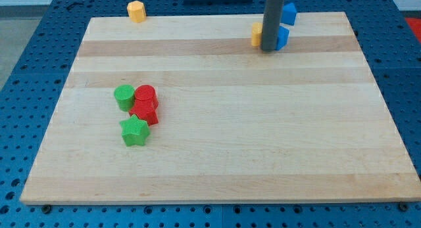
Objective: Push the yellow heart towards the blue triangle
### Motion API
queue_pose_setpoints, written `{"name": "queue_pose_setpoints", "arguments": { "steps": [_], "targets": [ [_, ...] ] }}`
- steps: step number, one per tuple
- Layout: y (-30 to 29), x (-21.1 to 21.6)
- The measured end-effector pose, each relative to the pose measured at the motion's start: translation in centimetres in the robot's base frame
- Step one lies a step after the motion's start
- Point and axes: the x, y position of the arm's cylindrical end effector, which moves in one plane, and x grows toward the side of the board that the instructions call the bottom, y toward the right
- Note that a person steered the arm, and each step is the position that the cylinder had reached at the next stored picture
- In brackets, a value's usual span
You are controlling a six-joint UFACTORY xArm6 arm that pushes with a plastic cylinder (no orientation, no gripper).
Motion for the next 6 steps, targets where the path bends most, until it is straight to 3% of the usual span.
{"name": "queue_pose_setpoints", "arguments": {
  "steps": [3,4,6],
  "targets": [
    [5.7,-2.1],
    [3.9,1.6],
    [1.1,1.5]
  ]
}}
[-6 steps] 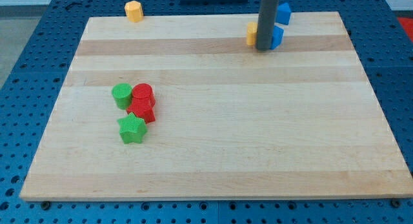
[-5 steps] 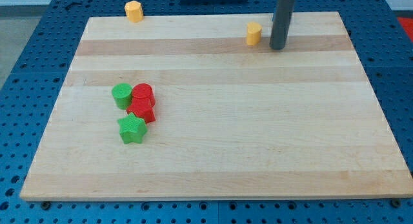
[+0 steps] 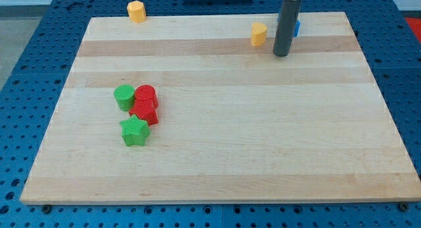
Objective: Push the yellow heart towards the blue triangle
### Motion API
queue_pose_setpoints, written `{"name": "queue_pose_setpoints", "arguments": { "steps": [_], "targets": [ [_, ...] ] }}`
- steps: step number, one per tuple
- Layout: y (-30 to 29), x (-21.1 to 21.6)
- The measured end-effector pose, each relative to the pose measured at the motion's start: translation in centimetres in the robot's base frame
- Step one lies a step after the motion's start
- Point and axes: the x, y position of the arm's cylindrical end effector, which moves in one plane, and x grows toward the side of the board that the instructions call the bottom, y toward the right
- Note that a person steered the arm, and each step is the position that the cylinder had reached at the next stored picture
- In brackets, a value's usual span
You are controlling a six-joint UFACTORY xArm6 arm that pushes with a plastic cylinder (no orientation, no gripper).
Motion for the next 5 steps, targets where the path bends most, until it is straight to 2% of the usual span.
{"name": "queue_pose_setpoints", "arguments": {
  "steps": [3,5],
  "targets": [
    [-1.5,-4.0],
    [-5.2,-2.3]
  ]
}}
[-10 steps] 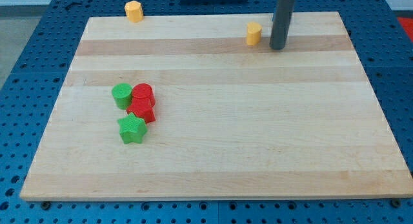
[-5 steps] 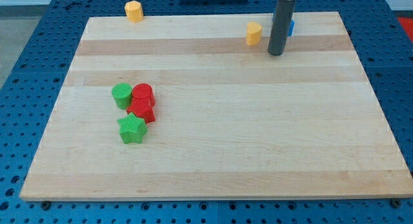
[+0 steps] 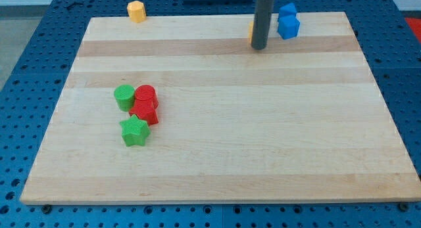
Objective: Push the yellow heart towards the blue triangle
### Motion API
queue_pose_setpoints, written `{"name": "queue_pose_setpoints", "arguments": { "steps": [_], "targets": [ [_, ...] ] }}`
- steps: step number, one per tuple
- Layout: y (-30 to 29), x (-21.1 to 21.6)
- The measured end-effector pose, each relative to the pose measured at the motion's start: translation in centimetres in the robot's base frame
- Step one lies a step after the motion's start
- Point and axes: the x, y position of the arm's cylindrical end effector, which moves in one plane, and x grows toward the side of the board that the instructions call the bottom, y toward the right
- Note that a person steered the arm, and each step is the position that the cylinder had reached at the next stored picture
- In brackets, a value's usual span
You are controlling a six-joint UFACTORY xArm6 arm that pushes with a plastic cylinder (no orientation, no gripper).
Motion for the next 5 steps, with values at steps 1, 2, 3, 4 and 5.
{"name": "queue_pose_setpoints", "arguments": {
  "steps": [1,2,3,4,5],
  "targets": [
    [-1.2,-1.5],
    [0.1,-3.4],
    [1.3,-5.8],
    [-1.2,-3.9],
    [-8.0,-1.0]
  ]
}}
